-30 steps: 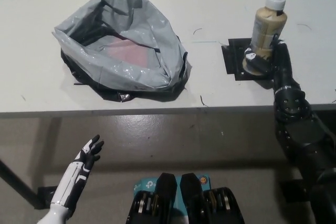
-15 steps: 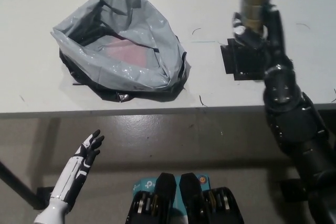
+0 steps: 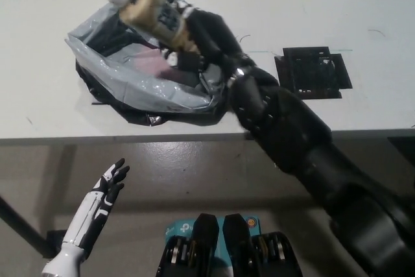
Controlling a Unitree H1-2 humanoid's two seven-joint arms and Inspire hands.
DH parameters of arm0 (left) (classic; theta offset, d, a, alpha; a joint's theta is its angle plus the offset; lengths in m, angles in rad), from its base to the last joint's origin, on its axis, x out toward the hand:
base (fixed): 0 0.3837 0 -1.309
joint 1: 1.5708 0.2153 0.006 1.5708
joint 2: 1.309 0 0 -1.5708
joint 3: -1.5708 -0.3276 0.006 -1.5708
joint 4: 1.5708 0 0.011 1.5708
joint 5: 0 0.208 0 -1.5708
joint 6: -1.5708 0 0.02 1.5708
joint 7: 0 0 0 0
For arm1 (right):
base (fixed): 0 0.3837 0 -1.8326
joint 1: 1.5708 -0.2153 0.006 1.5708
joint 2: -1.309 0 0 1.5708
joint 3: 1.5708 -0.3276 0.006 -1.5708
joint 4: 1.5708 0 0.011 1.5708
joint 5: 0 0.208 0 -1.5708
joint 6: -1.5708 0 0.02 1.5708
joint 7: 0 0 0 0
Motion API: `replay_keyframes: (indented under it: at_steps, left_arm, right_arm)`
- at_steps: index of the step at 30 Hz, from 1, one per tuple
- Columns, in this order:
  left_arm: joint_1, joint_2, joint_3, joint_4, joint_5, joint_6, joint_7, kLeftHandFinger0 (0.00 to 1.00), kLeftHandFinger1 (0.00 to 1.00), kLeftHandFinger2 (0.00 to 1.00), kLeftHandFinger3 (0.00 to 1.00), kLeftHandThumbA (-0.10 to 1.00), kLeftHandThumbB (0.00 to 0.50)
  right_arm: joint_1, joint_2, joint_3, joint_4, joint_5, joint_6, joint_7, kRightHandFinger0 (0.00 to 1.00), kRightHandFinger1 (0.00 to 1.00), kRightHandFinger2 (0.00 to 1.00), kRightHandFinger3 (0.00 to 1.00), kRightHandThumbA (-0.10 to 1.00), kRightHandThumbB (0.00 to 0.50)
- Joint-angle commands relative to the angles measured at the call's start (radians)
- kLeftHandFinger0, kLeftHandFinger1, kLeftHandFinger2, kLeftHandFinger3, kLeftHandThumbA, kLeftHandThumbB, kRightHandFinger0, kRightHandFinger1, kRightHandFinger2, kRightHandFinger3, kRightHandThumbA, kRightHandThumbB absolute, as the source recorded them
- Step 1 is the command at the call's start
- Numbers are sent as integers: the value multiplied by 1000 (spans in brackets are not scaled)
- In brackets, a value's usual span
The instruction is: Use the right hand to pick up a bottle of protein shake and place it into a plastic bag on the left side
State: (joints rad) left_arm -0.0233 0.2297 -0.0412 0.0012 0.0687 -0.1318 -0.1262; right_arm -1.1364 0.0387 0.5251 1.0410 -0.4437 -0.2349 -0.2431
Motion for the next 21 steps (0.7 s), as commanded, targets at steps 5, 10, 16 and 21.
replay_keyframes:
  at_steps: [5,10,16,21]
  left_arm:
    - [-6,22,-7,-40,25,-27,-11,1000,1000,1000,1000,1000,196]
    - [0,22,-2,-68,6,-7,-19,1000,1000,1000,1000,1000,202]
    - [-1,22,-5,-69,8,-6,-21,1000,1000,1000,1000,1000,203]
    - [3,26,2,-77,3,-6,-22,1000,1000,1000,1000,1000,212]
  right_arm:
    - [-217,85,35,233,-79,-19,-49,0,475,909,961,-100,141]
    - [-258,121,37,323,-87,13,-50,0,483,883,988,-100,146]
    - [-273,128,-13,353,-28,104,117,557,852,1000,1000,265,220]
    - [-284,128,-51,380,19,266,505,1000,1000,1000,1000,849,465]
